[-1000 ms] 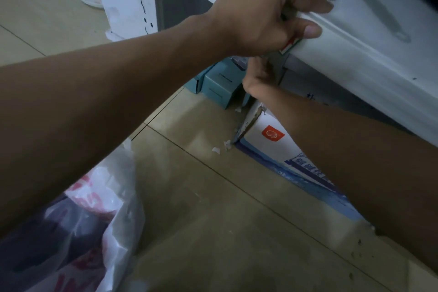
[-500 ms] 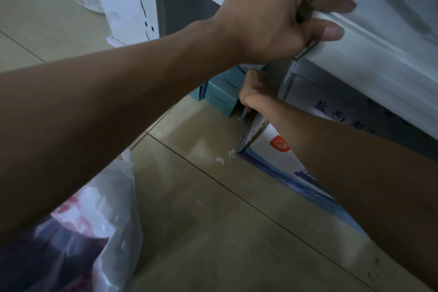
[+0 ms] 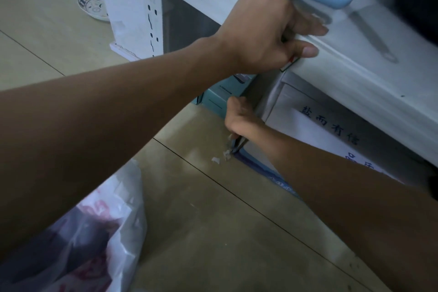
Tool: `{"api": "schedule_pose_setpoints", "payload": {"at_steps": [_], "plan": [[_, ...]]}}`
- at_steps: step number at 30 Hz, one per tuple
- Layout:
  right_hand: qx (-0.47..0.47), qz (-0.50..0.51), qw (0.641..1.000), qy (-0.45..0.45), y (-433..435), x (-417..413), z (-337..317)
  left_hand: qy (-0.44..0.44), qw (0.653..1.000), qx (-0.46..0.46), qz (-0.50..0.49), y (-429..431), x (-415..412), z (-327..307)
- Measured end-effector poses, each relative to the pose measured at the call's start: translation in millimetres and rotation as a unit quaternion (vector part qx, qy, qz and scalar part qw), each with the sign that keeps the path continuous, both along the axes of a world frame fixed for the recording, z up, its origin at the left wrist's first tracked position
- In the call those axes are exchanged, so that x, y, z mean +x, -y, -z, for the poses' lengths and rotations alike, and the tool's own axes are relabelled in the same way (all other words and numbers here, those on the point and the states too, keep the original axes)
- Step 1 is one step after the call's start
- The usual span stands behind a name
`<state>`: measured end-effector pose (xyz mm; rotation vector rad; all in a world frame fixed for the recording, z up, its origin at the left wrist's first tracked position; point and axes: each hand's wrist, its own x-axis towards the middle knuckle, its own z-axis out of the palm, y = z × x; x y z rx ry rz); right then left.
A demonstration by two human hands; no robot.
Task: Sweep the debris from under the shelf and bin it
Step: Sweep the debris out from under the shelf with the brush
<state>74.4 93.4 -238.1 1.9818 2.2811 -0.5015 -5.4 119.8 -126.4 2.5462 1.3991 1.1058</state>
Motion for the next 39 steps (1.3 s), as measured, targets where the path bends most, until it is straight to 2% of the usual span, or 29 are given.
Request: {"api": "schedule_pose_setpoints", "payload": {"at_steps": [9,14,20,29,39], "plan": [[-0.002,-0.003,1.000,-0.002,46.8,14.4,1.7,0.001,1.000,-0.023,-0.001,1.5,2.0,-2.1],[0.038,0.022,0.999,-0.013,34.2,20.3,-12.6,0.008,1.000,-0.012,-0.001,2.7,2.3,-0.7],[0.071,-0.018,0.997,-0.016,21.9,7.4,-12.7,0.012,1.000,0.007,0.001,5.4,3.1,0.7],[0.052,-0.024,0.998,0.003,32.1,5.2,12.9,-0.012,1.000,0.020,-0.004,9.3,6.7,1.2],[-0.002,-0.064,0.997,0.040,100.8,45.4,14.1,-0.024,0.999,-0.019,-0.019,4.9,10.1,0.1]]}}
